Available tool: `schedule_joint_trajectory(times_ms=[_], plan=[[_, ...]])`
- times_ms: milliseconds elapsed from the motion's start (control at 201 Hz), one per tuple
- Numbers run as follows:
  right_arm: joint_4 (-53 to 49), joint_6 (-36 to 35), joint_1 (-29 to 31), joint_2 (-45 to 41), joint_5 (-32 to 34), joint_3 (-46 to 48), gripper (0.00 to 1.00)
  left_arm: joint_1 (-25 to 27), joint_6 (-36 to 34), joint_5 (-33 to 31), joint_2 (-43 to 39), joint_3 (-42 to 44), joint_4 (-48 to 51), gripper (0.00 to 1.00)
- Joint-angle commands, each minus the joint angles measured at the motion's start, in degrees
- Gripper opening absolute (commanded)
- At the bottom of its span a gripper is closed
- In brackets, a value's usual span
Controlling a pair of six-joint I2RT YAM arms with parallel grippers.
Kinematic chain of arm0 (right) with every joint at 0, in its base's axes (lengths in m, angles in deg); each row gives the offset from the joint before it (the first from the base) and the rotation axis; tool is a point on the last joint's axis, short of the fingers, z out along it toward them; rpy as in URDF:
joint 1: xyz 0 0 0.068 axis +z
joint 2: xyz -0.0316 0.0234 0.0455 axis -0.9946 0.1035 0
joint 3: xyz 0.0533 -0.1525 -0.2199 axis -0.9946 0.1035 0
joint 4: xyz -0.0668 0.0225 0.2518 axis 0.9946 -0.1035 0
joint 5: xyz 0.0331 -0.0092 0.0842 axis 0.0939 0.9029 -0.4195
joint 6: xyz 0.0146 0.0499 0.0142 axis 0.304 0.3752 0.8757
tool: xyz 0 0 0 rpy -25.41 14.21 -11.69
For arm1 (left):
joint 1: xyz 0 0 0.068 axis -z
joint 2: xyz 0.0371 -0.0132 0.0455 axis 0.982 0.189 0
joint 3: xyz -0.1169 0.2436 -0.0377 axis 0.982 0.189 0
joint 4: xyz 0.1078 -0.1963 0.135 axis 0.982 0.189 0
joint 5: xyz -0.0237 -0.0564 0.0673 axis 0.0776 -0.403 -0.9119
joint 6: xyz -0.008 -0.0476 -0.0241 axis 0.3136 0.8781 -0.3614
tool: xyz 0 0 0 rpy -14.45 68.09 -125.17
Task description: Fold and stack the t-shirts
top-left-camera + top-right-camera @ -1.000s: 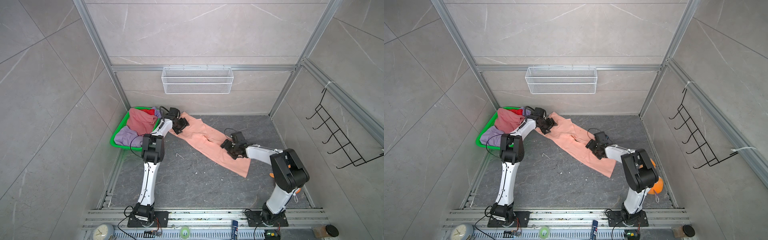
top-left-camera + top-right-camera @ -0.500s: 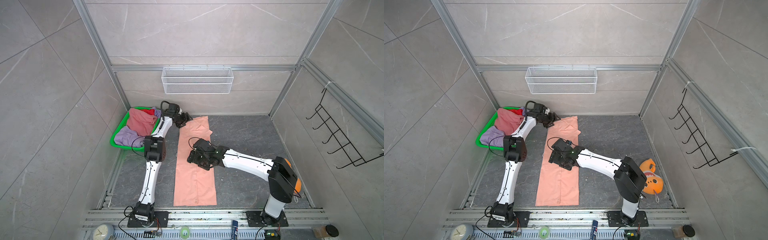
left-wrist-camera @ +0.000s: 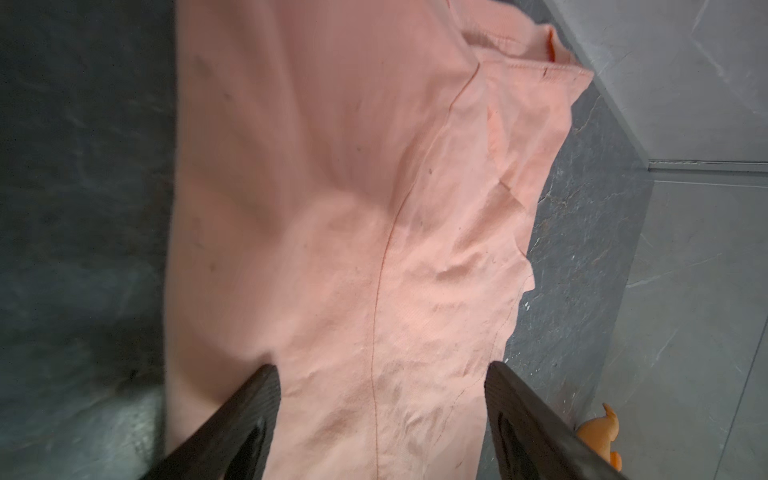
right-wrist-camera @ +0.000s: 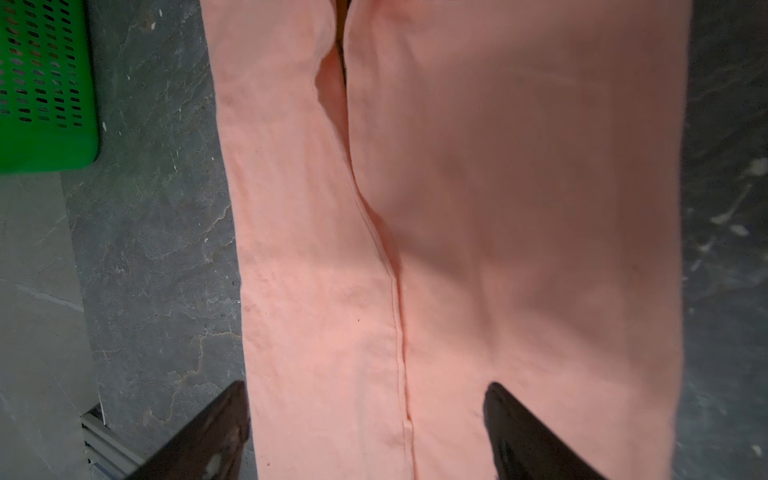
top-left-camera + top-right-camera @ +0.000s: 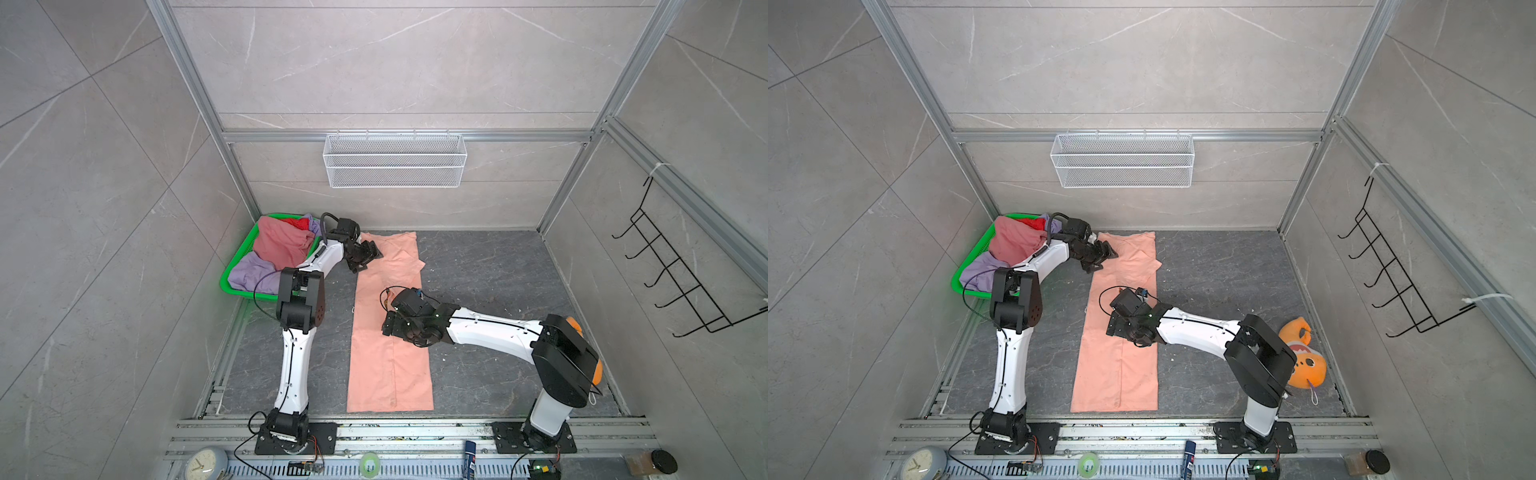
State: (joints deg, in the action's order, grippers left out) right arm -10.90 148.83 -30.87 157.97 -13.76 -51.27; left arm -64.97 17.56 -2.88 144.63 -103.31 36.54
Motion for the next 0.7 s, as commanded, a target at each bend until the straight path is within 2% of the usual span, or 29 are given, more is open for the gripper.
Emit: schedule_joint_trajectory(times_ms=[0,139,299,508,692], plan=[[3.9,-2.6,0.8,2.2,0.1,2.6,0.89,1.4,1.1,-1.3,-3.3,0.8,-2.2,0.80],[6.0,-2.7,0.8,3.9,0.0,5.5,0.89,2.0,4.5,-4.5,-0.1,2.3,-2.5,0.80],[6.8,-1.7,0.3,5.1,0.1,9.8,0.89,2.6,7.4,-5.2,2.4,2.8,-4.4,0.80],[9.0,2.2,-4.4,1.0,2.0,18.9,0.89,6.3,9.9,-4.3,8.4,-3.7,-4.2,0.80],[9.2,-0.2,-10.9,-1.3,1.5,23.1,0.90,7.9,14.8,-3.8,15.8,-13.3,-4.4,0.80]])
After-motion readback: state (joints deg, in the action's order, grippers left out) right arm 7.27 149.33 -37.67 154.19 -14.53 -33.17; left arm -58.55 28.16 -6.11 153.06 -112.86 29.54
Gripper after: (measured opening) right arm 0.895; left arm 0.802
